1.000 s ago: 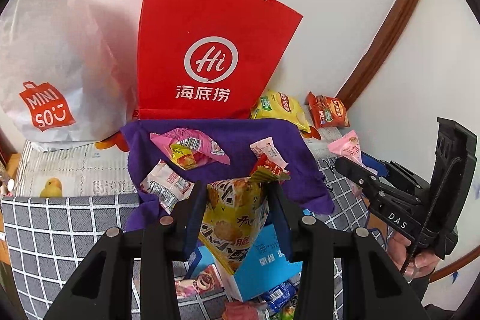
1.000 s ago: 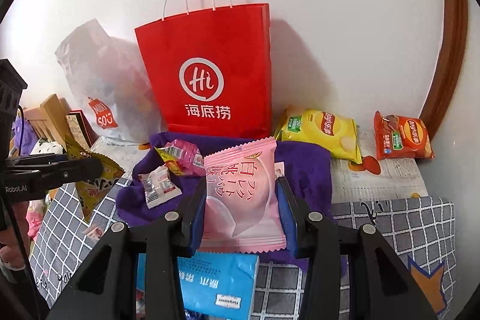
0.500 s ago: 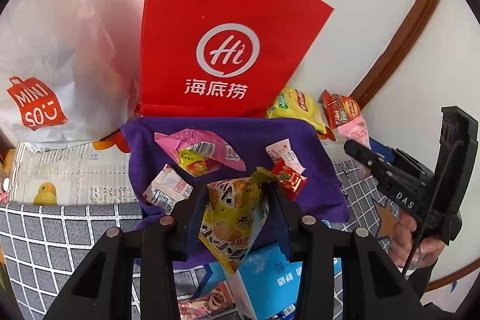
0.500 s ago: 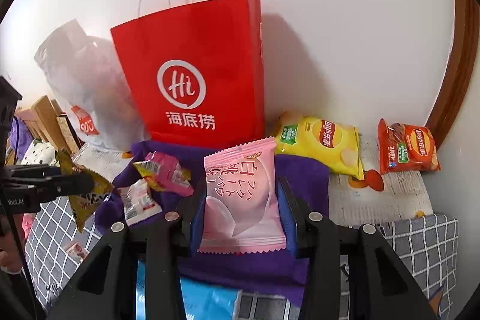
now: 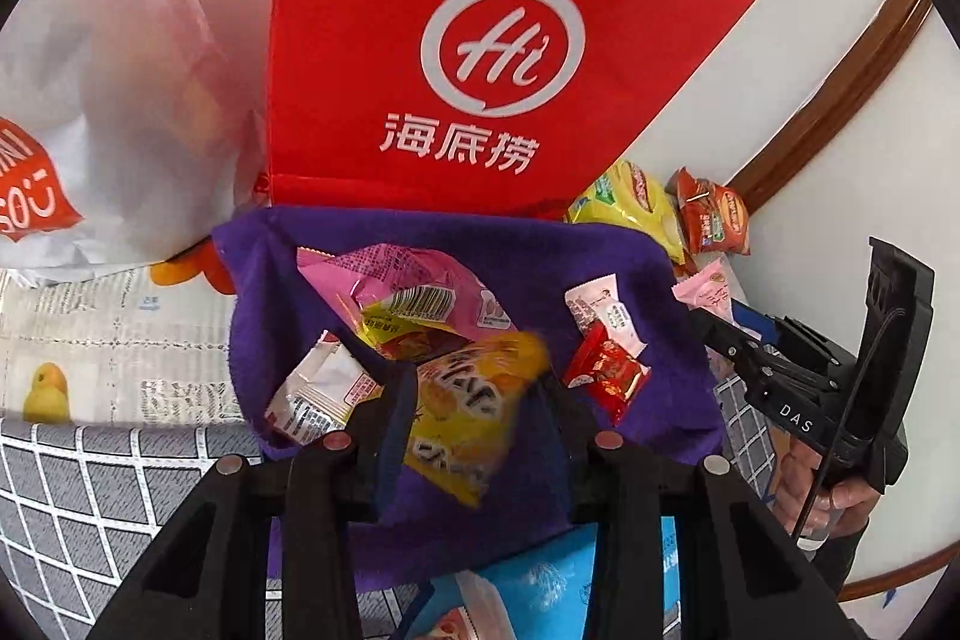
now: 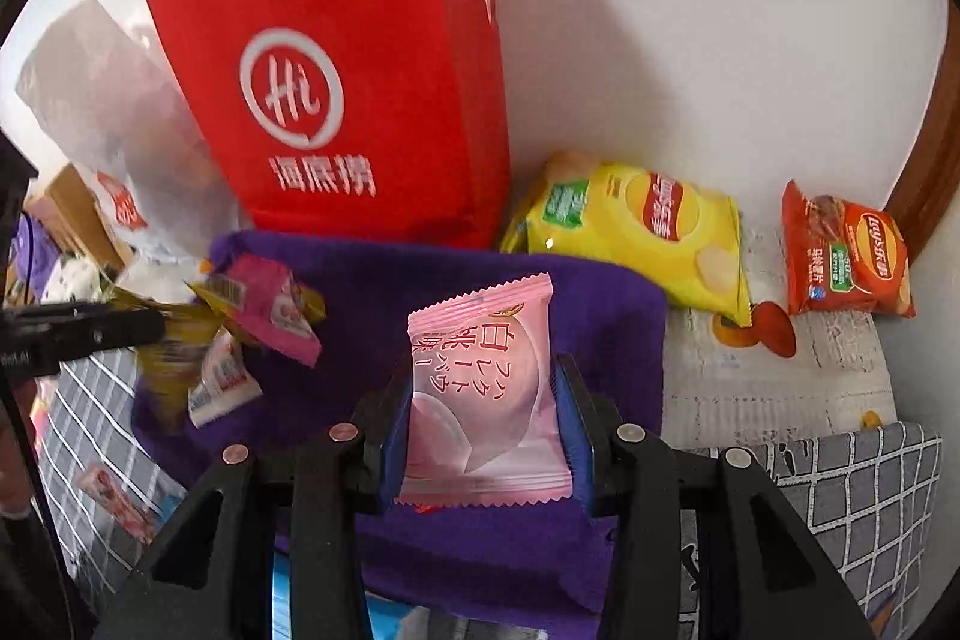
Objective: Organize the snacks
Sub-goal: 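Open both tools to drop the packets onto the purple towel, then move both open tools back toward the snack pile, then grasp the green snack bag with the right tool while the left tool grasps the maroon bag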
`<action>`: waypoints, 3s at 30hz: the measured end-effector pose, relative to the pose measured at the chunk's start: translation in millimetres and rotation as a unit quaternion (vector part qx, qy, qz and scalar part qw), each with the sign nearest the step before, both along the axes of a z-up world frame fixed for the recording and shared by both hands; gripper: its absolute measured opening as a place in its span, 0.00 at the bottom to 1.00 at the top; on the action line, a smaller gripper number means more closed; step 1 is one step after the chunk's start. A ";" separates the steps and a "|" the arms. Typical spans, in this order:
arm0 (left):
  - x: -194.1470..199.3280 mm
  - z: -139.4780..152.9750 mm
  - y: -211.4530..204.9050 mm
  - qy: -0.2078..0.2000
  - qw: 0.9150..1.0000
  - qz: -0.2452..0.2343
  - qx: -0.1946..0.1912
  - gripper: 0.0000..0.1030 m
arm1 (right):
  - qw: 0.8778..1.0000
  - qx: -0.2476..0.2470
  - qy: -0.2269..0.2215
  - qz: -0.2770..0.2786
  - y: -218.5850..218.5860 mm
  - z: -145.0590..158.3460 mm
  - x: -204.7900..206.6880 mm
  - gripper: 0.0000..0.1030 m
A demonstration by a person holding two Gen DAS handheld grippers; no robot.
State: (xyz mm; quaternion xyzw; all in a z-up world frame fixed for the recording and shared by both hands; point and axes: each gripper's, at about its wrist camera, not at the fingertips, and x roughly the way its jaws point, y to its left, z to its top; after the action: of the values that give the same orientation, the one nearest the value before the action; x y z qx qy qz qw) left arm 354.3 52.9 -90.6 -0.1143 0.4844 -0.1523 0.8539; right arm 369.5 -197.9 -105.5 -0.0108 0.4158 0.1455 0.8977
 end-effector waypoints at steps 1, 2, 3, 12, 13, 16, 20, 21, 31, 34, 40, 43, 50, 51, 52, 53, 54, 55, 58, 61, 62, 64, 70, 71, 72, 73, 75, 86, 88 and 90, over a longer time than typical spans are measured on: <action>1.6 -2.4 -1.1 0.001 1.000 -0.001 0.001 0.34 | 1.000 -0.005 0.002 0.000 -1.1 -2.5 0.9 0.41; 2.5 -4.4 -1.7 0.001 1.000 -0.002 0.000 0.34 | 1.000 -0.006 0.007 0.000 -2.4 -6.1 2.2 0.41; 3.6 -6.7 -1.7 0.002 1.000 -0.003 0.000 0.33 | 1.000 -0.005 0.013 0.000 -3.4 -9.4 3.4 0.41; 10.7 -25.6 -5.4 0.024 1.000 -0.012 -0.006 0.32 | 0.999 -0.015 0.041 0.007 0.1 -32.1 12.2 0.41; 10.9 -25.4 -6.1 0.024 1.000 -0.013 -0.007 0.32 | 0.999 -0.015 0.045 0.007 0.5 -34.4 13.5 0.41; 9.8 -22.3 -5.9 0.022 1.000 -0.012 -0.007 0.32 | 0.998 -0.009 0.059 0.007 1.2 -40.5 16.9 0.42; 4.0 -14.5 -3.5 0.017 1.000 -0.016 -0.010 0.34 | 0.998 0.007 0.066 0.015 1.9 -39.9 16.9 0.50; 2.7 -12.3 -2.9 0.016 1.000 -0.017 -0.009 0.34 | 0.998 0.008 0.064 0.015 2.4 -37.7 15.6 0.55; -40.1 14.2 14.7 -0.003 1.000 0.001 0.018 0.51 | 1.000 0.016 -0.009 0.014 8.3 18.3 -31.5 0.59; -57.2 20.4 22.1 -0.007 1.000 0.008 0.018 0.52 | 1.000 0.017 -0.021 0.014 11.2 28.3 -53.6 0.59; -98.5 29.6 29.0 -0.015 1.000 0.014 0.015 0.57 | 0.999 0.033 -0.026 -0.002 9.4 33.1 -104.4 0.53; -117.2 29.9 30.0 -0.013 1.000 0.015 0.016 0.57 | 0.999 0.028 -0.017 -0.008 11.2 29.4 -128.3 0.46; -153.9 33.5 31.4 -0.021 1.000 0.011 0.011 0.57 | 1.000 0.018 -0.009 0.002 21.0 18.8 -185.0 0.47; -158.9 34.2 32.5 -0.022 1.000 0.011 0.009 0.57 | 1.000 0.018 -0.005 0.003 22.6 16.0 -192.6 0.48; -162.2 34.2 33.2 -0.022 1.000 0.011 0.007 0.57 | 1.000 0.018 -0.002 0.002 23.4 13.7 -197.8 0.48; -166.2 34.5 33.9 -0.022 1.000 0.011 0.005 0.57 | 1.000 0.019 0.003 0.002 24.3 10.6 -204.0 0.48; -169.3 34.5 34.0 -0.023 1.000 0.010 0.005 0.57 | 1.000 0.021 0.007 0.002 24.7 7.5 -207.6 0.48; -173.9 34.3 34.3 -0.023 1.000 0.009 0.004 0.57 | 1.000 0.022 0.010 0.002 25.4 5.5 -211.0 0.48; -184.9 31.0 34.0 -0.025 1.000 0.007 0.003 0.58 | 1.000 0.026 0.018 0.002 27.3 -2.0 -223.9 0.52; -193.3 23.4 34.0 -0.018 1.000 0.003 0.003 0.58 | 0.999 0.030 0.018 -0.002 28.1 -8.0 -235.1 0.54; -195.4 20.6 34.8 -0.015 1.000 0.003 0.004 0.58 | 0.999 0.032 0.019 -0.003 28.3 -9.6 -238.1 0.55; -198.7 17.4 36.7 -0.011 1.000 0.004 0.006 0.58 | 0.999 0.036 0.019 -0.009 28.5 -12.5 -242.8 0.55; -210.0 11.5 50.1 -0.008 1.000 0.014 -0.002 0.58 | 0.997 0.064 0.031 -0.022 32.4 -24.0 -252.4 0.55; -211.2 10.6 51.6 -0.008 1.000 0.015 -0.003 0.58 | 0.997 0.064 0.034 -0.021 34.1 -26.3 -253.6 0.55; -212.5 9.4 53.1 -0.006 1.000 0.015 -0.003 0.58 | 0.997 0.062 0.038 -0.018 37.4 -30.1 -254.9 0.55; -214.1 8.2 54.6 -0.005 1.000 0.015 -0.004 0.58 | 0.997 0.060 0.040 -0.017 39.5 -32.3 -255.6 0.55; -215.7 5.7 56.4 -0.003 1.000 0.013 -0.005 0.58 | 0.998 0.055 0.041 -0.016 43.6 -36.4 -257.4 0.55; -222.2 -6.5 59.4 0.003 1.000 0.008 -0.003 0.58 | 0.996 0.054 0.071 -0.025 57.7 -62.7 -248.0 0.61; -222.6 -7.8 58.9 0.003 1.000 0.007 0.002 0.58 | 0.995 0.056 0.073 -0.032 57.7 -65.5 -244.7 0.61; -221.5 -9.1 58.2 0.005 1.000 0.008 0.007 0.58 | 0.995 0.057 0.079 -0.037 58.3 -69.3 -240.8 0.61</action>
State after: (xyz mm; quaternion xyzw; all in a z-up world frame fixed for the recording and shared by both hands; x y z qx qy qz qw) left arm 132.8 111.1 -99.7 -0.1127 0.4886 -0.1416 0.8535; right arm 128.6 -139.6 -174.8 0.0674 0.4762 0.1361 0.8661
